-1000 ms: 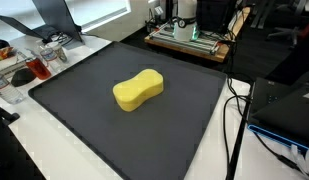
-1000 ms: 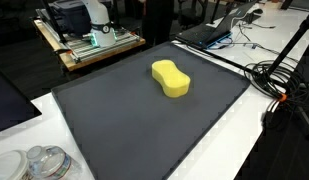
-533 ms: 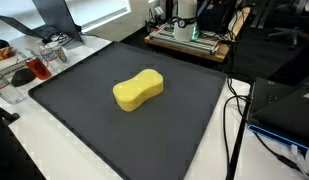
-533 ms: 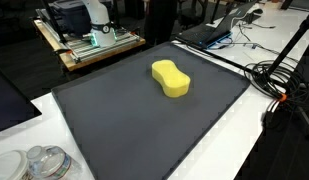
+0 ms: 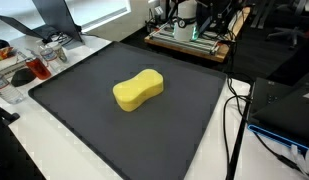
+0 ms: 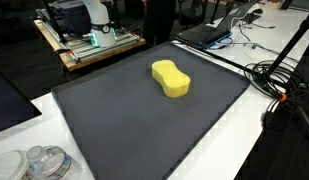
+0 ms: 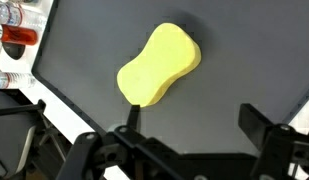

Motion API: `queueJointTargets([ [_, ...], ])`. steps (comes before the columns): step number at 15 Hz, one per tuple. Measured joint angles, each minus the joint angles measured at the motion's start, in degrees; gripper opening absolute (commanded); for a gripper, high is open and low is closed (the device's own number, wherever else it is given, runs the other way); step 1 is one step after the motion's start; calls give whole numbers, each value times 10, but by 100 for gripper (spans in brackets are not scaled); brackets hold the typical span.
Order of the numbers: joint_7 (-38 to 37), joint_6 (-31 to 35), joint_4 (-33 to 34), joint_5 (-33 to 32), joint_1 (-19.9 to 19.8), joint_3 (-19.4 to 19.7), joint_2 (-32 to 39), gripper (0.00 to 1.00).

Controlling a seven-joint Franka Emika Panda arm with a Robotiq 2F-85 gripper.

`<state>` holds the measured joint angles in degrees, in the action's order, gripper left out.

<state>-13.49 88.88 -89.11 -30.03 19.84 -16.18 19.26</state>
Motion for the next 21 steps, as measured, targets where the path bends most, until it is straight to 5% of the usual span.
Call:
queueJointTargets([
  [5, -24, 5, -1, 1, 12, 5, 3, 100],
  [11, -166, 36, -66, 10, 58, 4, 6, 100],
  [21, -271, 290, -336, 28, 28, 11, -105, 100],
])
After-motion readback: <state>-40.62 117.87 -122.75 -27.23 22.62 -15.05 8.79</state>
